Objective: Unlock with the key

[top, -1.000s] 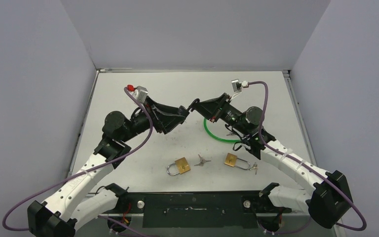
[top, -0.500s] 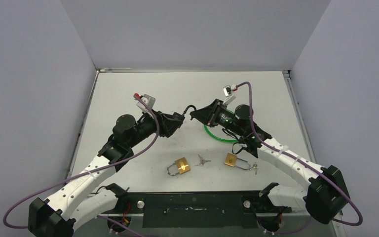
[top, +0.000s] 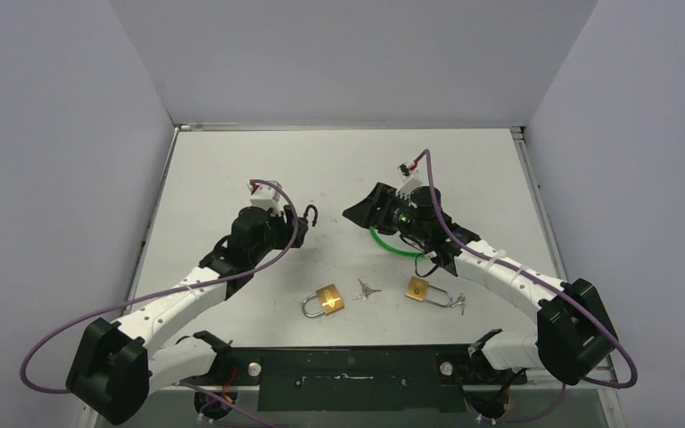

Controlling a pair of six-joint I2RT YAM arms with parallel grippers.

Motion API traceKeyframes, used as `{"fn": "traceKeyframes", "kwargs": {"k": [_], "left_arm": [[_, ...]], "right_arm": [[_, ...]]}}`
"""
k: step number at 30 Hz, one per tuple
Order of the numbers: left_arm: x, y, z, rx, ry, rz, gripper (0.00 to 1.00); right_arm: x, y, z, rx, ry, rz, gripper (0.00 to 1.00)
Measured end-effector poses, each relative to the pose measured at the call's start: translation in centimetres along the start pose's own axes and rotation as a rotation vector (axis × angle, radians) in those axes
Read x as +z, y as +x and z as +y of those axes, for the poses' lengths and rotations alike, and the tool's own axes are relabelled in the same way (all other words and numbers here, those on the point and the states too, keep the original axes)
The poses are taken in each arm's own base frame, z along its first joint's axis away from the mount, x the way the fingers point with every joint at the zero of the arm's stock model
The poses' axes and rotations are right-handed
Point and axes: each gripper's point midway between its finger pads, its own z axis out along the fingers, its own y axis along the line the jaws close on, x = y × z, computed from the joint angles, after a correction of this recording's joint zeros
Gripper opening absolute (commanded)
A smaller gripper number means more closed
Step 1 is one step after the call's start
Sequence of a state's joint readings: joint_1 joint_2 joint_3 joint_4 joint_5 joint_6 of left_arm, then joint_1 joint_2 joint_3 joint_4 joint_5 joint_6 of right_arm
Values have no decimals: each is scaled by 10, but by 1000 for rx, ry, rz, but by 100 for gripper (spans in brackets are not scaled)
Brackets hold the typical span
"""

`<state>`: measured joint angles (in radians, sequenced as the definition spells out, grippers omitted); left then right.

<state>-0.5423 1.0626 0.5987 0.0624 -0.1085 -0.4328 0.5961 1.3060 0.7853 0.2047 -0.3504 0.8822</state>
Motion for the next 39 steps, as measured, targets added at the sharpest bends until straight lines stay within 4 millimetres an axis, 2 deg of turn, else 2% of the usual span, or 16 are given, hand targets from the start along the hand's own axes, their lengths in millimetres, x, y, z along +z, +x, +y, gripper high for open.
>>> {"fn": "traceKeyframes", "kwargs": {"k": [6,11,16,20,22,23,24,29,33,39], "left_arm": [[22,29,25,4,-116,75,0],[36,52,55,-3,-242,131,0],[46,66,90,-39,-368,168,0],[52,60,111,-90,-465,152,16],[53,56,118,-103,-496,135,24],[52,55,120,-110,-510,126,33],[51,54,122,-113,-519,123,39],[50,56,123,-118,-527,127,48],[50,56,123,-121,-529,128,50],[50,57,126,-121,-531,134,45]], "right_arm": [[-2,10,-11,3,41,30,67],[-7,26,-30,7,102,83,66],[-13,43,-49,5,168,136,66],[-17,48,-57,-2,196,150,66],[-19,50,-60,-9,205,154,67],[-20,51,-61,-15,210,156,67],[-21,51,-63,-20,216,160,67],[-27,60,-76,-64,260,205,66],[-37,69,-92,-119,329,261,66],[-46,70,-106,-166,406,290,66]]}}
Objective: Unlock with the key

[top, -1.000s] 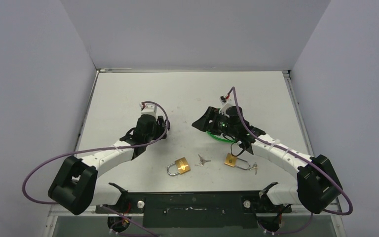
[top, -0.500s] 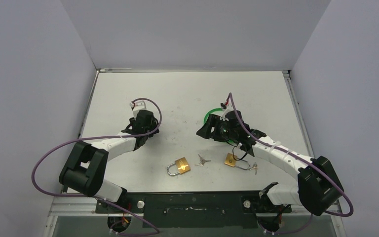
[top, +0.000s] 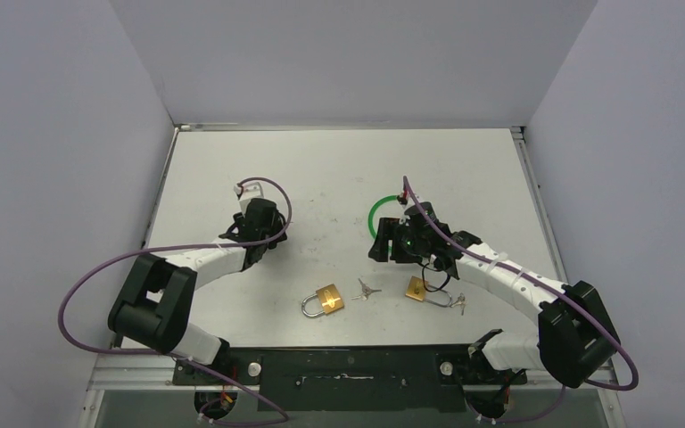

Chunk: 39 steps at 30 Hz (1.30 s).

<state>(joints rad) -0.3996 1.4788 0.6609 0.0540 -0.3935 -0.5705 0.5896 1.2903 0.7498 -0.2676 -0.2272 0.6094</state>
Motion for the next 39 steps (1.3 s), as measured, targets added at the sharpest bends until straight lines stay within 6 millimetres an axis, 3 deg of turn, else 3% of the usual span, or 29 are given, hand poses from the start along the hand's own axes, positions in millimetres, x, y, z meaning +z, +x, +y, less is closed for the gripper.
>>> {"fn": "traceKeyframes", "kwargs": {"k": [8,16,19,28,34,39], "left_arm": [[13,15,2,29,-27,58,70],[11,11,0,30,-27,66,78],[2,-1,-3,28,-27,61,78],[-50,-74,-22,-17,59,-52,77],[-77,-85,-33,-4,171,-63,76],[-87,-83,-43,-9,252,-61,73]], "right_arm": [[-1,4,-5,3,27,14,66],[-1,6,-9,1,48,18,66],[-1,9,-12,-19,73,27,66],[25,44,6,-174,156,158,52],[37,70,7,-262,209,244,50],[45,83,8,-317,252,289,44]]}}
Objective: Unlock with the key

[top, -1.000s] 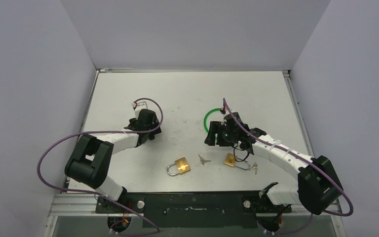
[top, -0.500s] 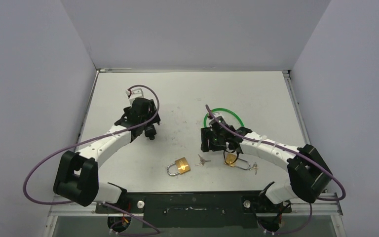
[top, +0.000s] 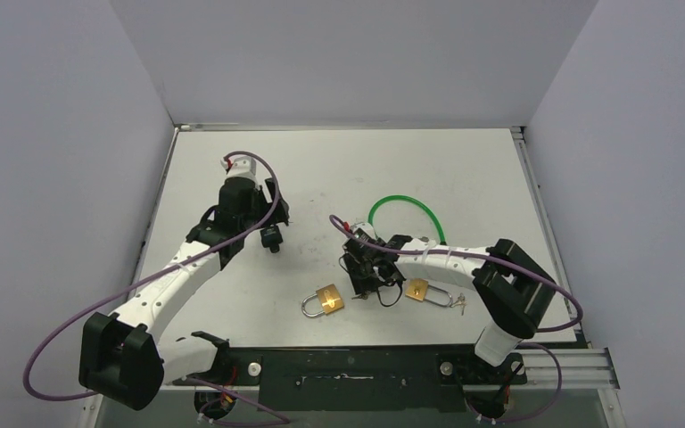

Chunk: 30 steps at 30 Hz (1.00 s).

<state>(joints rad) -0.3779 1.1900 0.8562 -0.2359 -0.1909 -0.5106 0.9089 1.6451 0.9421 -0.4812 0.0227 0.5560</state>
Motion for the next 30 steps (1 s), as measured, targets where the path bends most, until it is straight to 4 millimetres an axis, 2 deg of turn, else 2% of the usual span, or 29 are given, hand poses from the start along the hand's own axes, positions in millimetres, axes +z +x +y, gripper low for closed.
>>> {"fn": "traceKeyframes", "kwargs": {"k": [6,11,24,30], "left_arm": [[0,13,-3,1,41,32,73],[-1,14,-6,1,57,39,73],[-8,18,-18,-40,128,58,70],[-10,27,-29,-90,188,88,69]], "right_arm": [[6,0,5,-50,30,14,27],[7,-1,8,-60,26,18,12],[3,-6,9,-36,17,-28,6],[-16,-28,12,-7,-7,-145,5]]}}
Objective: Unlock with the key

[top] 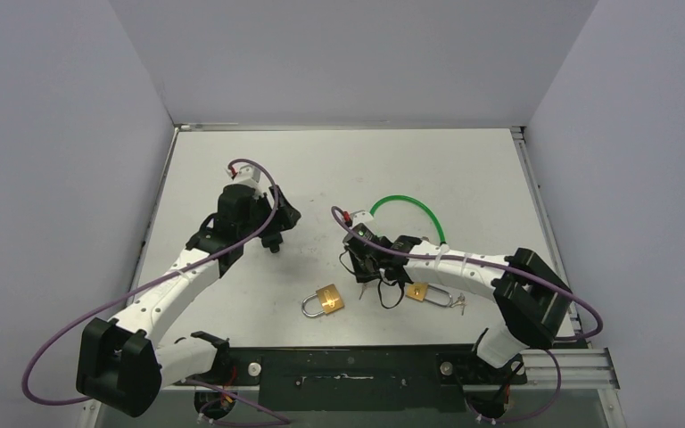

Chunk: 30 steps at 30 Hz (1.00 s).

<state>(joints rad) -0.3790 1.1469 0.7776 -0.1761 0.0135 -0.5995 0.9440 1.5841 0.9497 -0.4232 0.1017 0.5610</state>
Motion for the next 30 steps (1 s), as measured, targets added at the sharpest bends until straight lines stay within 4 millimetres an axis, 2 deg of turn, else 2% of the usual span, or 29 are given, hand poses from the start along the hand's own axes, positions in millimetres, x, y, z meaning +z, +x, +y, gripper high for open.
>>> {"fn": "traceKeyframes", "kwargs": {"k": [5,11,16,19,22,26,30], "left_arm": [[1,10,-14,-48,67,29,69],[2,31,-32,-134,160,88,69],[7,66,-47,-217,193,176,68],[10,94,-54,-261,199,242,65],[16,112,-54,-331,205,284,63],[22,123,-56,-400,207,319,62],[23,121,-67,-434,248,325,60]], "right_arm": [[-6,-17,4,16,-16,-76,6],[-3,-14,2,26,-22,-91,6],[-4,-15,3,34,-45,-126,6],[-10,-23,10,39,-94,-174,6],[-16,-28,18,37,-153,-211,6],[-23,-36,28,24,-211,-245,6],[-25,-38,34,15,-244,-252,6]]}}
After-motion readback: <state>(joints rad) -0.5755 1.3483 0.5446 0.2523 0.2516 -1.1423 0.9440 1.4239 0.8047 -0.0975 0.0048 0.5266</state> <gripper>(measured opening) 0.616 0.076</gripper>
